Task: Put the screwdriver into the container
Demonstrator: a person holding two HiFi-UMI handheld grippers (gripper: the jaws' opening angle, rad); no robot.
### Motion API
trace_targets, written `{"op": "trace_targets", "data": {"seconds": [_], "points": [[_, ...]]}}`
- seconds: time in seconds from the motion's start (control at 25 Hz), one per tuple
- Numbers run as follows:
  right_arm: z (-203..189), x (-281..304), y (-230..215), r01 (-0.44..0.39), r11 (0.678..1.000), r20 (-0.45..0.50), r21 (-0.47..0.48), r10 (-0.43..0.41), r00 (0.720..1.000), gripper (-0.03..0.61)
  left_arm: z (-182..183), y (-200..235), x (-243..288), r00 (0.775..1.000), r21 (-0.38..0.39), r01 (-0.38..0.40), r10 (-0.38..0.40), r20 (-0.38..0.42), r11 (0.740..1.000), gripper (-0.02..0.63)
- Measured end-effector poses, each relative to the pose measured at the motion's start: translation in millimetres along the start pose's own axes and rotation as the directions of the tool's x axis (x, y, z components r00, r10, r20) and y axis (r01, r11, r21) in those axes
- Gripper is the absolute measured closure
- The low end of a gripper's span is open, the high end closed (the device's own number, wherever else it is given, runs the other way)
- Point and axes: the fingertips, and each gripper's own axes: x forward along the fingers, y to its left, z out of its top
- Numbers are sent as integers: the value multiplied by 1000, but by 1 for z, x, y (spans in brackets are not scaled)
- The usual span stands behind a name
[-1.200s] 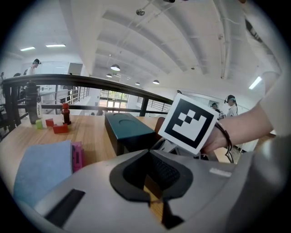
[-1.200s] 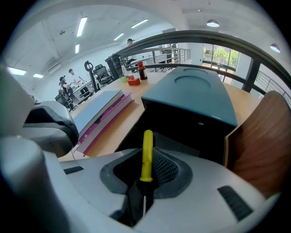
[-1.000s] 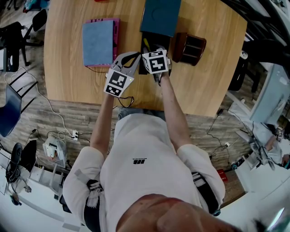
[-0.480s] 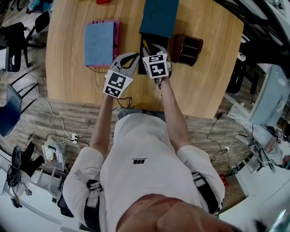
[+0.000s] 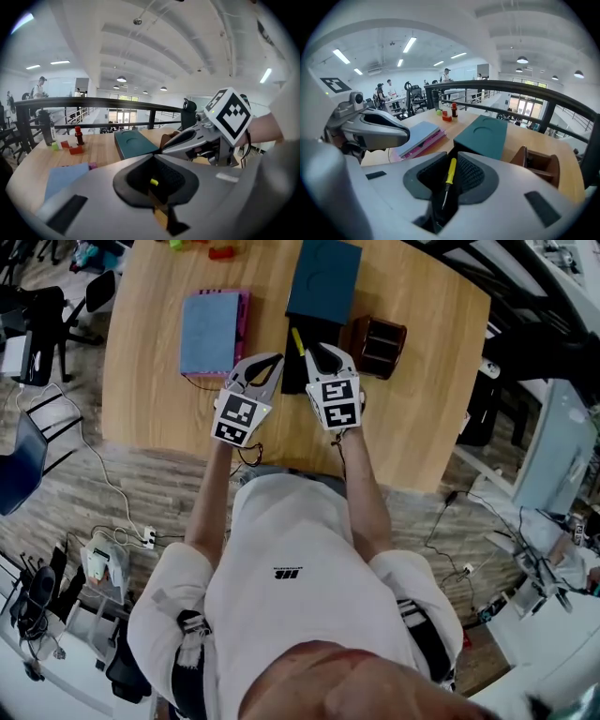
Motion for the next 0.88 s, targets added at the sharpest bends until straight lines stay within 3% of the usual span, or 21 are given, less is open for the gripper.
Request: {"op": "trace_targets", "data": {"seconds": [0.56,0.88], "points": [[28,-138,-7,-4,1000,282,16,-1,959,583,48,-49,-49,996,40,-57,53,78,998,604],[8,-167,-5,-24,999,280,30,15,960,583,55,-66,-60,993,27,-80,77,93,996,604]]}}
